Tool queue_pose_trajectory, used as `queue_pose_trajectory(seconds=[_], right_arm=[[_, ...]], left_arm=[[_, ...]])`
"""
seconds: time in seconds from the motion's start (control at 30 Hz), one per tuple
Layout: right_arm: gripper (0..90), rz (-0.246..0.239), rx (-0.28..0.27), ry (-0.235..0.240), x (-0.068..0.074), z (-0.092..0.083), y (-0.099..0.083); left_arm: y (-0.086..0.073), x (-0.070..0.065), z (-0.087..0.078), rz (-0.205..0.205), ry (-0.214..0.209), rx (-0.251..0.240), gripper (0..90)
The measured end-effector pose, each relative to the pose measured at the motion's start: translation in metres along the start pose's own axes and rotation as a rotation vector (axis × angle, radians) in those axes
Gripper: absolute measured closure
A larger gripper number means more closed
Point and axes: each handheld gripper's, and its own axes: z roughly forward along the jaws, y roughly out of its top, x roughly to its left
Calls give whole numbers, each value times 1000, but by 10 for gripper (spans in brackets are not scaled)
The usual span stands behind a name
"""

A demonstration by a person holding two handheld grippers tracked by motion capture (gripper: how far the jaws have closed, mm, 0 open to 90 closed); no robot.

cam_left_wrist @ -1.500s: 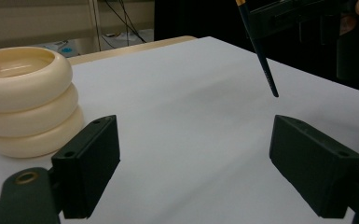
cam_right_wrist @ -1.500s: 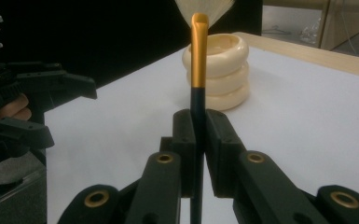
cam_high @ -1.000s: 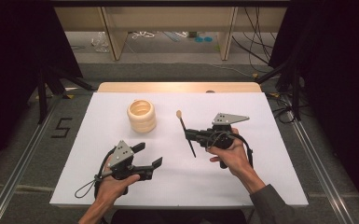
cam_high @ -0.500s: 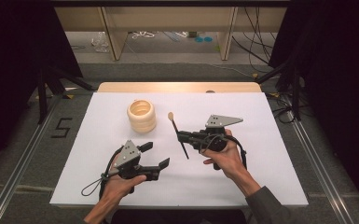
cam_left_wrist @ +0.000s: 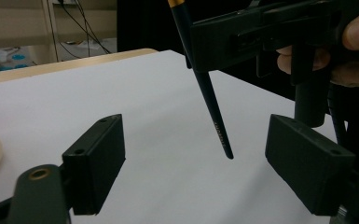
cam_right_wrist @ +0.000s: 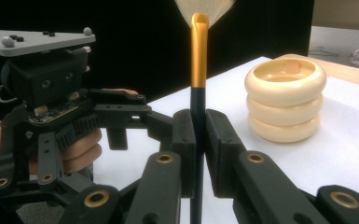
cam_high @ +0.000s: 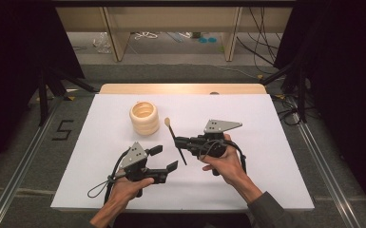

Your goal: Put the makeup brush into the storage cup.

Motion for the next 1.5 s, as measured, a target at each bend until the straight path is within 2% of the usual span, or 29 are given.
queue_pose_trajectory(seconds=[0.03, 0.07, 0.1, 0.17, 0.2, 0.27, 0.3, 0.37, 0.4, 0.43, 0.47, 0.53, 0.6, 0.63, 0.67, 0.83, 0.9, 0.97, 1.1, 1.13, 1.23, 1.33, 1.4, 1.43, 1.5], right_arm=[[834, 1, 4, 4, 1, 1, 0], [834, -8, 15, -4, 1, 1, 0], [834, -4, 0, 5, 2, 3, -1], [834, -10, 16, 3, 3, 3, -1], [834, -22, -8, 6, 2, 5, -1], [834, -5, 12, 10, 5, 5, -1], [834, -6, -7, 25, 5, 7, -2], [834, -6, -7, 26, 6, 7, -2], [834, -3, -3, 31, 7, 7, -2], [834, -11, 6, 18, 7, 7, -1], [834, -3, -10, 40, 8, 9, -2], [834, -18, -7, 28, 9, 9, -1], [834, -14, 6, 37, 10, 9, -1], [834, -8, -9, 48, 11, 11, -2], [834, -14, 0, 40, 12, 10, -1], [834, -6, -13, 66, 14, 14, -2], [834, -24, -3, 52, 14, 13, -2], [834, -9, -4, 68, 15, 14, -2], [834, -11, -13, 76, 15, 16, -3], [834, -11, -13, 76, 16, 16, -3], [834, -13, -13, 80, 17, 17, -3], [834, -18, 4, 79, 18, 16, -4], [834, -17, -8, 75, 18, 18, -5], [834, -24, -1, 66, 17, 17, -5], [834, -20, -2, 79, 17, 18, -5]], left_arm=[[0, -1, 0, -13, 2, 0, 220], [0, 0, 0, 4, -4, 3, 227], [0, 0, 1, -2, -3, 5, 233], [-1, -1, 1, -18, -4, 6, 254], [-1, -1, 1, -18, -5, 7, 261], [0, -1, 2, -4, -11, 8, 276], [-1, -1, 2, -13, -10, 7, 285], [-1, -2, 2, -18, -4, 11, 298], [-1, -2, 3, -17, -6, 12, 306], [0, -1, 3, 2, -15, 14, 316], [-1, -2, 3, -8, -14, 16, 323], [-1, -2, 4, -4, -19, 19, 340], [0, -1, 4, 15, -26, 24, 356], [0, -1, 4, 17, -28, 24, 367], [0, -3, 4, -5, -20, 25, 376], [1, -3, 4, 5, -29, 20, 423], [1, -3, 4, -1, -32, 18, 439], [1, -3, 5, -7, -37, 15, 464], [1, -2, 4, -5, -40, 8, 504], [2, -1, 4, 6, -47, 5, 513], [2, -3, 4, -21, -44, 1, 537], [3, -2, 4, -8, -51, 2, 562], [3, -2, 3, -10, -54, 2, 581], [3, -2, 3, -26, -54, 2, 593], [3, -2, 3, -27, -58, 0, 612]])
